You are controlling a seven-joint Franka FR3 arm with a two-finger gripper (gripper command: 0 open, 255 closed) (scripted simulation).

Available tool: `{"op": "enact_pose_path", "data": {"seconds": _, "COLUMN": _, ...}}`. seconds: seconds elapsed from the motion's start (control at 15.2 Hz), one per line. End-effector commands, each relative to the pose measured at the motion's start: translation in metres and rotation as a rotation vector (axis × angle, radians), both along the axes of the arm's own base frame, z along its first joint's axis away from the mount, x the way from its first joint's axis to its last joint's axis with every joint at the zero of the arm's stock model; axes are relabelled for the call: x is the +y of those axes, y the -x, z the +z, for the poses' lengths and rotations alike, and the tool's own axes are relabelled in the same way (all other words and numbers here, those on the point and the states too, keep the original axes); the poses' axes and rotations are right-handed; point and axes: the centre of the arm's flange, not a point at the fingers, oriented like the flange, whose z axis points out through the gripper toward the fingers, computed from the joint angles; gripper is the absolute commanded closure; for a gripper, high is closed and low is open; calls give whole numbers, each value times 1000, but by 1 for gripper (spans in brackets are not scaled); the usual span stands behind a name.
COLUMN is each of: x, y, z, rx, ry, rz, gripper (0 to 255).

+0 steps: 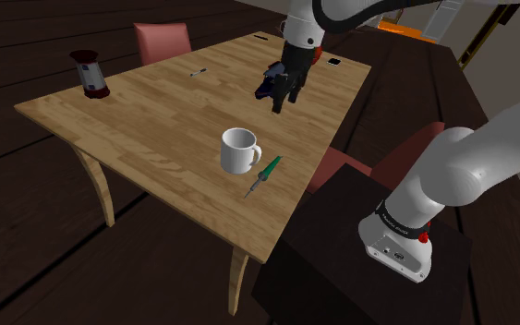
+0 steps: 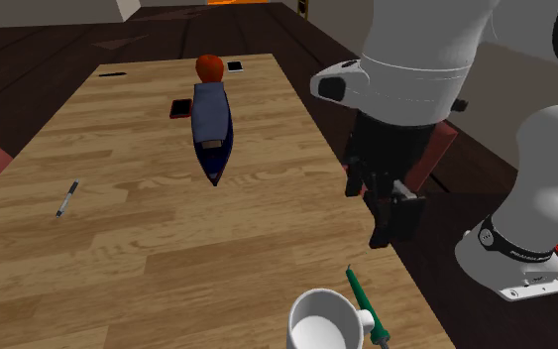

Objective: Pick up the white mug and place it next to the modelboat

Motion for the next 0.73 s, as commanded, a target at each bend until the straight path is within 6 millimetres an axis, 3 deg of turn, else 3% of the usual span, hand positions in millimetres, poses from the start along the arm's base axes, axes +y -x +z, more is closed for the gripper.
{"op": "enact_pose_path", "data": {"seconds": 0.0, "x": 15, "y": -13, "z": -18, "rx": -5, "ry": 7, "rz": 9, "gripper": 0}}
{"op": "enact_pose_path", "data": {"seconds": 0.46, "x": 66, "y": -59, "z": -82, "rx": -20, "ry": 35, "rz": 39, "gripper": 0}}
{"op": "enact_pose_path", "data": {"seconds": 0.66, "x": 71, "y": -64, "z": -99, "rx": -21, "ry": 38, "rz": 42, "gripper": 0}}
